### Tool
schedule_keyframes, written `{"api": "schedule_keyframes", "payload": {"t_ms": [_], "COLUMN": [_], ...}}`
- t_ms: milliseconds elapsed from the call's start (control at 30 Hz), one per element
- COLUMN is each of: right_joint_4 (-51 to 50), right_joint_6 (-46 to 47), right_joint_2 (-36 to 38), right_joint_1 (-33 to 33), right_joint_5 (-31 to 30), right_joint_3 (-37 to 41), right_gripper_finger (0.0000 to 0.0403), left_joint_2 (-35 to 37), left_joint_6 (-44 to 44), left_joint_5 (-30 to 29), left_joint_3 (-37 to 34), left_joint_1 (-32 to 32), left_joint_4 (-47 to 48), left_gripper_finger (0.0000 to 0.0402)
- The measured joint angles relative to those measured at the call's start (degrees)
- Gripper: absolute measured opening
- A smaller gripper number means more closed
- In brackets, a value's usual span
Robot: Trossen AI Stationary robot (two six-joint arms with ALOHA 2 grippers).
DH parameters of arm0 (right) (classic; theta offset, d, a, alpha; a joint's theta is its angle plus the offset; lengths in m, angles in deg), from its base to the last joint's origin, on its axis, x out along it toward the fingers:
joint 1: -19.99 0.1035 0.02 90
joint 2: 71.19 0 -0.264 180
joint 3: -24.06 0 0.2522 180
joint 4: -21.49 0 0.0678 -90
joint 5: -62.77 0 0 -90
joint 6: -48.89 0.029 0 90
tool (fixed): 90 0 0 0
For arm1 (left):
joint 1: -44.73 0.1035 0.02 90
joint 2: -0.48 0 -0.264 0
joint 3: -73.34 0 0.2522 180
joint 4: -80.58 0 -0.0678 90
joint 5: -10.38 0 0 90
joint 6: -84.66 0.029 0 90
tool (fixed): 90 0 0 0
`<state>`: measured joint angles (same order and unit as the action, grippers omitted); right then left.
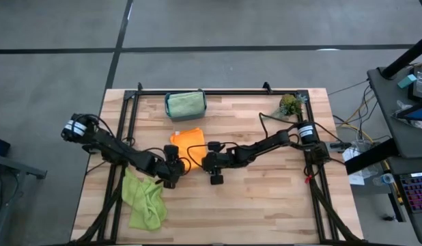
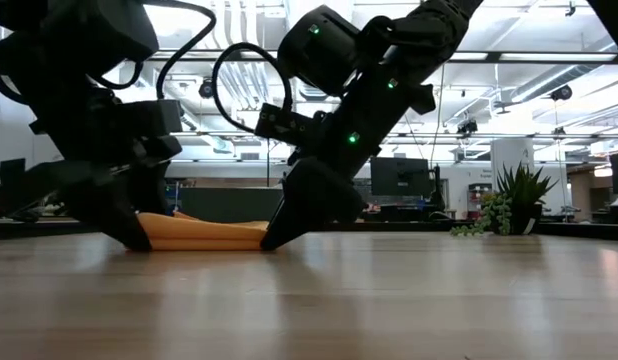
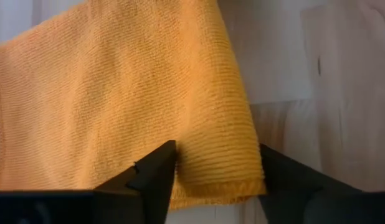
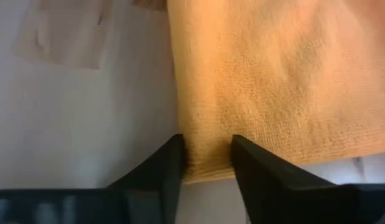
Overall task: Fold microfiber towels
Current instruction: Fold the orange microfiber towel
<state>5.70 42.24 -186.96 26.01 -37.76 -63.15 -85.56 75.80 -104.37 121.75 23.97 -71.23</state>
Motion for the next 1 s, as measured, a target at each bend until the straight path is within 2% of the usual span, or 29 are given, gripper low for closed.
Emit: {"api": "schedule_keyframes", "payload": {"t_ms": [267, 433, 833, 1000], "right_joint_4": [-0.31, -3.54, -17.65, -19.48], "right_joint_6": [-0.27, -0.88, 2.21, 2.11], "right_joint_2": [0.53, 2.79, 6.59, 6.59], "right_joint_1": [0.47, 1.37, 3.47, 3.48], "right_joint_5": [0.57, 0.03, 0.47, 3.19], "right_joint_3": [-0.04, -0.56, -7.56, -9.18], "right_gripper_finger": [0.0024, 0.0012, 0.0011, 0.0011], "left_joint_2": [0.6, 2.7, 12.0, 15.36], "left_joint_6": [0.85, 2.24, 3.0, 1.75], "left_joint_5": [0.56, 5.06, 10.09, 16.39], "left_joint_3": [-0.25, -0.19, -0.35, -0.3], "left_joint_1": [0.03, 0.07, 0.0, 0.0], "left_joint_4": [0.8, 0.62, 1.02, 1.55], "left_gripper_finger": [0.0075, 0.0009, 0.0017, 0.0029]}}
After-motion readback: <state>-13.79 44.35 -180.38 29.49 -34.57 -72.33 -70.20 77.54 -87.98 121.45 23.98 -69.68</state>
